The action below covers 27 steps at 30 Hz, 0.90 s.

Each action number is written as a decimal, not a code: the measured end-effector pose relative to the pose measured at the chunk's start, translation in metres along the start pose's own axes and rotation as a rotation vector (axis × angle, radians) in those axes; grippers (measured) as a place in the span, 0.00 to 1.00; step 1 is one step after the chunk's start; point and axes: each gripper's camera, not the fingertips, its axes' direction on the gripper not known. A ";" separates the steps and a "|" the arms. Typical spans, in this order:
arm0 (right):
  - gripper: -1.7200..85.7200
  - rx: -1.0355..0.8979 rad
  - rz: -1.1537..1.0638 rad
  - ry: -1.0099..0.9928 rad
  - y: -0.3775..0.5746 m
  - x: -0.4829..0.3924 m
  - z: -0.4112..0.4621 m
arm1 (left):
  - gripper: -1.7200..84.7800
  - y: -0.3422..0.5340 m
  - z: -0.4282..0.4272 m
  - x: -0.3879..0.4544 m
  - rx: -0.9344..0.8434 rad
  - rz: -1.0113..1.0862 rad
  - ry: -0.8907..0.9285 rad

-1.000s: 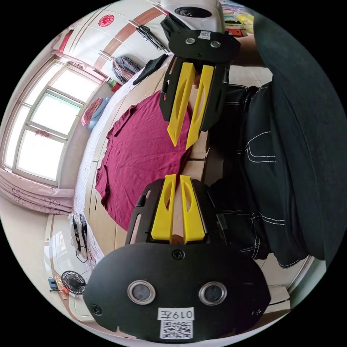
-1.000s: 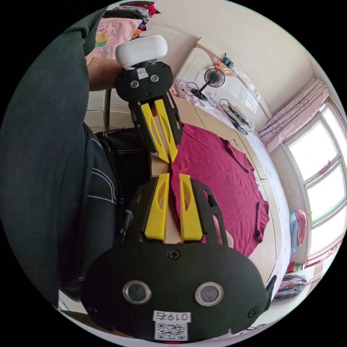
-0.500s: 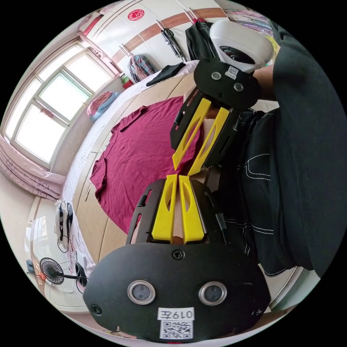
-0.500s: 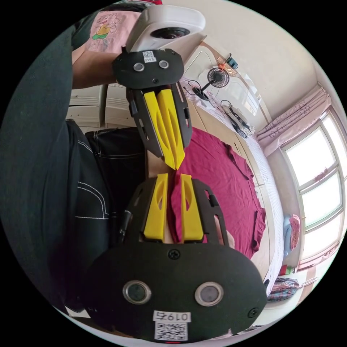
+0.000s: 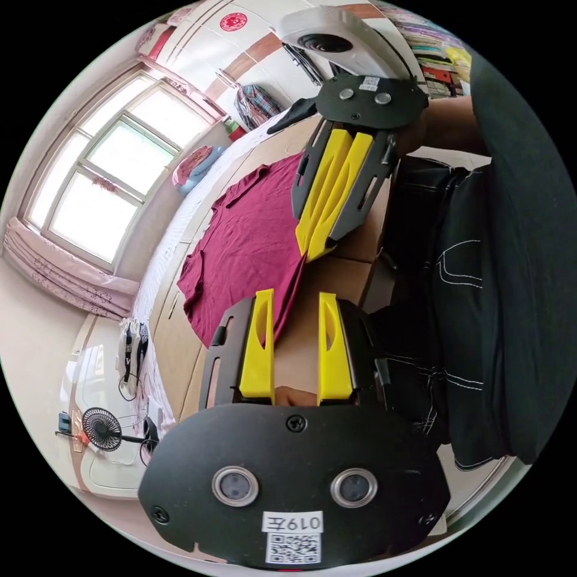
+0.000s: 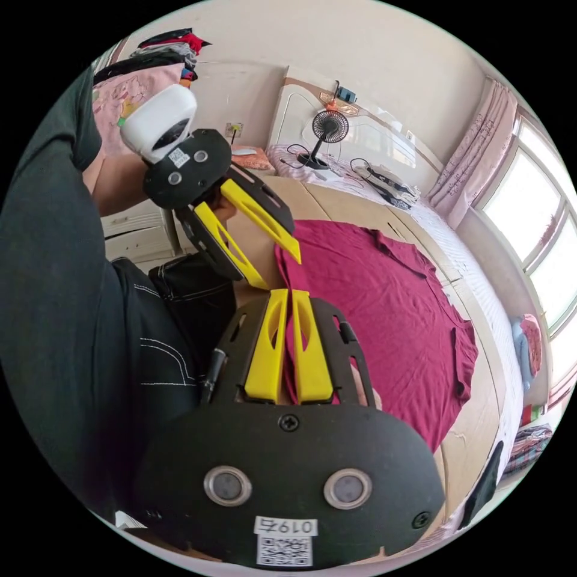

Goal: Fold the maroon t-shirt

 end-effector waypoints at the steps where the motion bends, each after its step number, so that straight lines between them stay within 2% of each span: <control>1: 0.01 -0.001 0.000 0.000 0.002 0.001 0.000 | 0.13 -0.001 0.001 0.000 -0.002 0.002 -0.005; 8: 0.01 0.010 -0.009 0.021 0.009 -0.006 0.000 | 0.07 -0.005 0.015 -0.007 -0.049 0.031 -0.103; 12: 0.02 0.002 -0.015 0.062 0.012 -0.016 0.005 | 0.04 -0.005 0.022 -0.022 -0.060 0.006 0.015; 19: 0.07 0.030 -0.024 0.155 0.033 -0.039 -0.019 | 0.02 0.005 0.021 -0.045 -0.044 -0.033 0.099; 22: 0.08 -0.020 -0.011 0.197 0.053 -0.037 -0.039 | 0.02 0.010 0.022 -0.049 -0.038 -0.051 0.123; 27: 0.10 -0.221 -0.080 0.344 0.091 -0.034 -0.058 | 0.02 0.019 0.024 -0.047 -0.044 -0.054 0.131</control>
